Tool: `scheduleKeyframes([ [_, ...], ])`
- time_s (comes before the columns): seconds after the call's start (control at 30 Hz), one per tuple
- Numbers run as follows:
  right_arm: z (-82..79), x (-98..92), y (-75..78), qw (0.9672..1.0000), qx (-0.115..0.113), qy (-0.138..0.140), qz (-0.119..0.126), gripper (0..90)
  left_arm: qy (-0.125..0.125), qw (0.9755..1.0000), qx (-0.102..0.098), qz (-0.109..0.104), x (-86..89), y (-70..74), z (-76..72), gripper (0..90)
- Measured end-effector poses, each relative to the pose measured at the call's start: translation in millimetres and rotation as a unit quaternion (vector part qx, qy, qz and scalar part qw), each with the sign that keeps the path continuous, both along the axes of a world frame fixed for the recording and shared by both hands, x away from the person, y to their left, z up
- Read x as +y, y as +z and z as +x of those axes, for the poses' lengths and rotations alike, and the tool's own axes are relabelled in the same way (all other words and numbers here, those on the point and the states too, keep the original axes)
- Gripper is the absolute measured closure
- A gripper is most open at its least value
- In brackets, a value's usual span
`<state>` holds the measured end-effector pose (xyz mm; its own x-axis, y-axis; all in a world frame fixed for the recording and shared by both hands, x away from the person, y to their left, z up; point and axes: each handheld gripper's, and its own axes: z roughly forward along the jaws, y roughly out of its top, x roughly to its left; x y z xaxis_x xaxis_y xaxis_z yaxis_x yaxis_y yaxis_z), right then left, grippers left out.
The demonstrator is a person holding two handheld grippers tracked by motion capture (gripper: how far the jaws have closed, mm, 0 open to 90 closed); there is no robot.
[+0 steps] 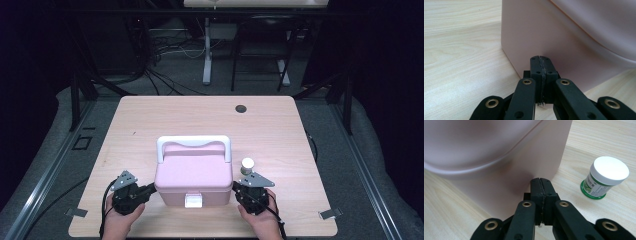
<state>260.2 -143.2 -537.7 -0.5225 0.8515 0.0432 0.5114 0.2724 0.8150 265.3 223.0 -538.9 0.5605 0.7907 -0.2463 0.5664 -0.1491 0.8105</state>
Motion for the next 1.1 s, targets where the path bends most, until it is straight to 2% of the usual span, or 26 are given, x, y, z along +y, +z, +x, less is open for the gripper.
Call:
scheduleKeyframes([
  [0.4, -11.3, -1.7, 0.9, 1.0, 0.005, 0.003, 0.0, 90.0, -0.009, 0.9999, 0.005, -0.002, 0.2, 0.5, -11.5, 89.6],
  [0.6, -14.5, -2.0, 1.4, 1.0, 0.007, 0.004, -0.002, 90.0, -0.011, 0.9999, 0.006, -0.003, 1.2, 0.4, -12.3, 89.3],
  [0.73, -12.7, -4.5, 1.8, 1.0, 0.008, 0.006, -0.001, 85.1, -0.008, 0.9999, 0.009, -0.005, 5.2, 1.8, -9.8, 81.7],
  [0.87, -10.3, -7.9, 2.8, 0.9999, 0.01, 0.008, 0.007, 81.3, -0.01, 0.9997, 0.01, -0.019, 11.0, 3.7, -6.6, 71.0],
  [0.93, -8.7, -9.7, 3.3, 0.9999, 0.003, 0.007, 0.012, 77.4, -0.011, 0.9996, 0.01, -0.023, 13.0, 4.5, -5.7, 69.7],
  [1.1, -7.1, -14.6, 6.6, 0.9997, 0.006, 0.008, 0.021, 71.0, -0.005, 0.9998, 0.009, -0.019, 15.9, 5.9, -4.1, 64.4],
])
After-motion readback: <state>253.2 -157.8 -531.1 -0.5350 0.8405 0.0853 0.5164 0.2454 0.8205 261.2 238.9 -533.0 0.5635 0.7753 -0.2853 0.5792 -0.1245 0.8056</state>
